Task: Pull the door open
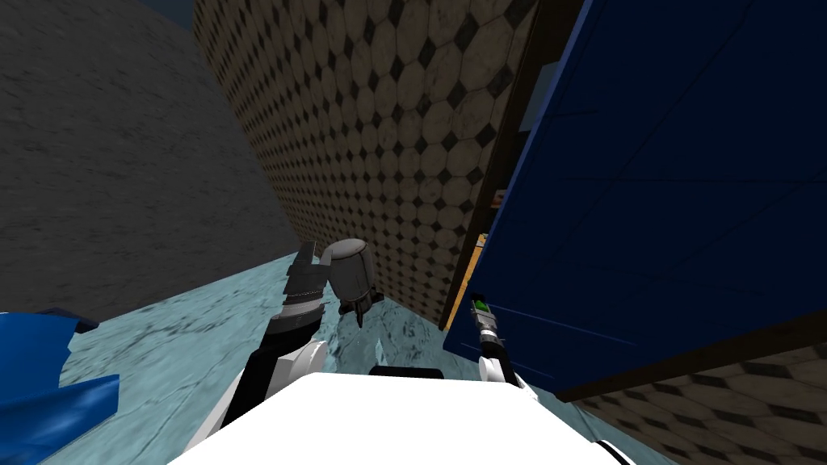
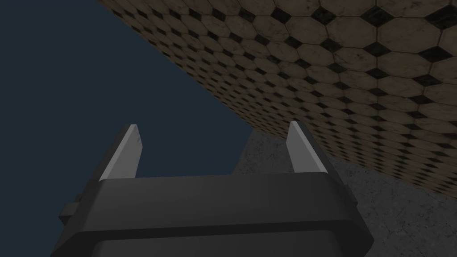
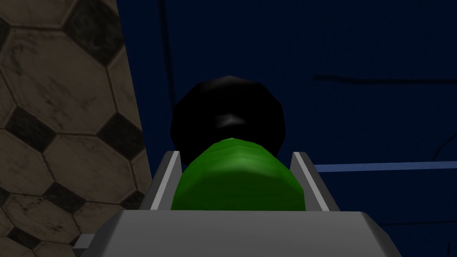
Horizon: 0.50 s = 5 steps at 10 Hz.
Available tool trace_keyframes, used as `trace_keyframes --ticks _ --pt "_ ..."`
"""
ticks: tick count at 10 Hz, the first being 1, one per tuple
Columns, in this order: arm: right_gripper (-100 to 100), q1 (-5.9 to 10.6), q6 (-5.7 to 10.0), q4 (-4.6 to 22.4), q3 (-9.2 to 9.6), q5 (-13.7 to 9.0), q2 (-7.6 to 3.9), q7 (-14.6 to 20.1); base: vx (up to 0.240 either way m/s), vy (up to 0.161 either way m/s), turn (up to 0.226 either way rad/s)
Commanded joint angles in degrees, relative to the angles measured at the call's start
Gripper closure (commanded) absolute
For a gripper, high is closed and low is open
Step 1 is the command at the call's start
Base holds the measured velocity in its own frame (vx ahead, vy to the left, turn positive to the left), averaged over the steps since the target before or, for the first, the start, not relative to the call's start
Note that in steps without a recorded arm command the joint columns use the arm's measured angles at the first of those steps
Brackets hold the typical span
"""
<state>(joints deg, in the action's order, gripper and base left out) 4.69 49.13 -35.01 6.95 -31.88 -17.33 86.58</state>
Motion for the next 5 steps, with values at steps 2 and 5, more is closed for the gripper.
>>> trace_keyframes --ticks 2,5 --pt "100 0.03 0.14 -0.1 -0.01 0.0 0.05 0.1 -0.003 0.001 -0.001" --pt "100 -0.96 0.81 -0.5 2.31 1.1 -1.63 2.8 -0.177 -0.026 0.115"
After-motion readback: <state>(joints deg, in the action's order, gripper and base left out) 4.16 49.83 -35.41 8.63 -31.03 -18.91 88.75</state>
